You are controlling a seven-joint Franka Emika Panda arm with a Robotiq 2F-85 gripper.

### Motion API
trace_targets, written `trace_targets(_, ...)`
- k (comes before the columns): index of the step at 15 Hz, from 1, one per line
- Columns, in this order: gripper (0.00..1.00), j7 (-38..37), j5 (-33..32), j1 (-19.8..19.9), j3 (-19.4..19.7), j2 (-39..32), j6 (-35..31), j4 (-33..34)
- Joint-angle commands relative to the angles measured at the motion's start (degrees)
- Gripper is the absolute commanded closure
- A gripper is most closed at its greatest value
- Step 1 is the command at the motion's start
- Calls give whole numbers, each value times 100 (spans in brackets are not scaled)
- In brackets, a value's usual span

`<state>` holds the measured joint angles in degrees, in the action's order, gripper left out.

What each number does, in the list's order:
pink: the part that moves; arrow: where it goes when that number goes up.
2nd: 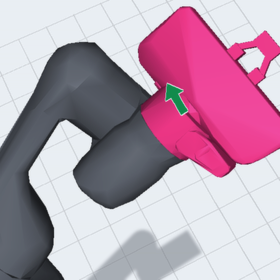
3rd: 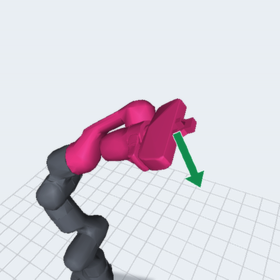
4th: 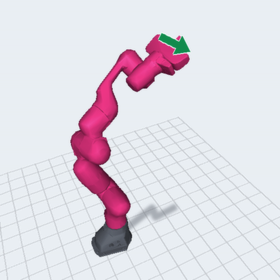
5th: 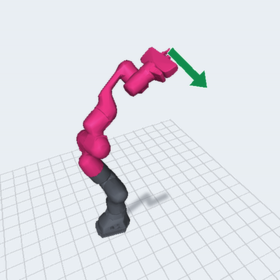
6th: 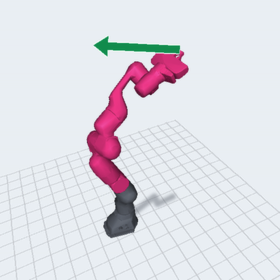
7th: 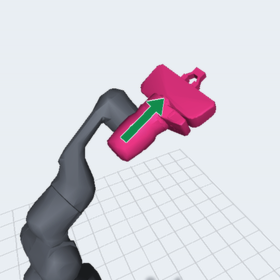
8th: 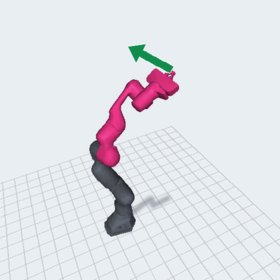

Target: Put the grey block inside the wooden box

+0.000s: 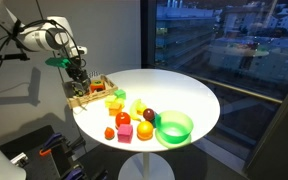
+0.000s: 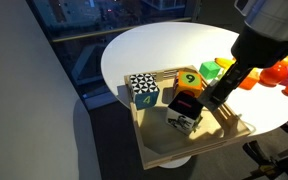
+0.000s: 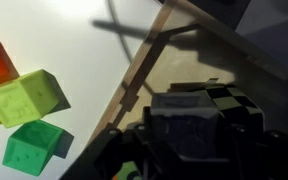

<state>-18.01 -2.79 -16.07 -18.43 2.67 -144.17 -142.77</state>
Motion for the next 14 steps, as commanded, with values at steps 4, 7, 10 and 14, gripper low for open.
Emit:
trace_targets(4, 17, -386, -196, -134, -44, -285, 153, 326)
trace_targets(7, 0, -477, -242, -124, 6, -350, 175, 380)
trace_targets(10, 0, -534, -251, -112, 63, -393, 202, 435)
trace_targets(14, 0, -536, -146, -79, 160, -395, 444, 534)
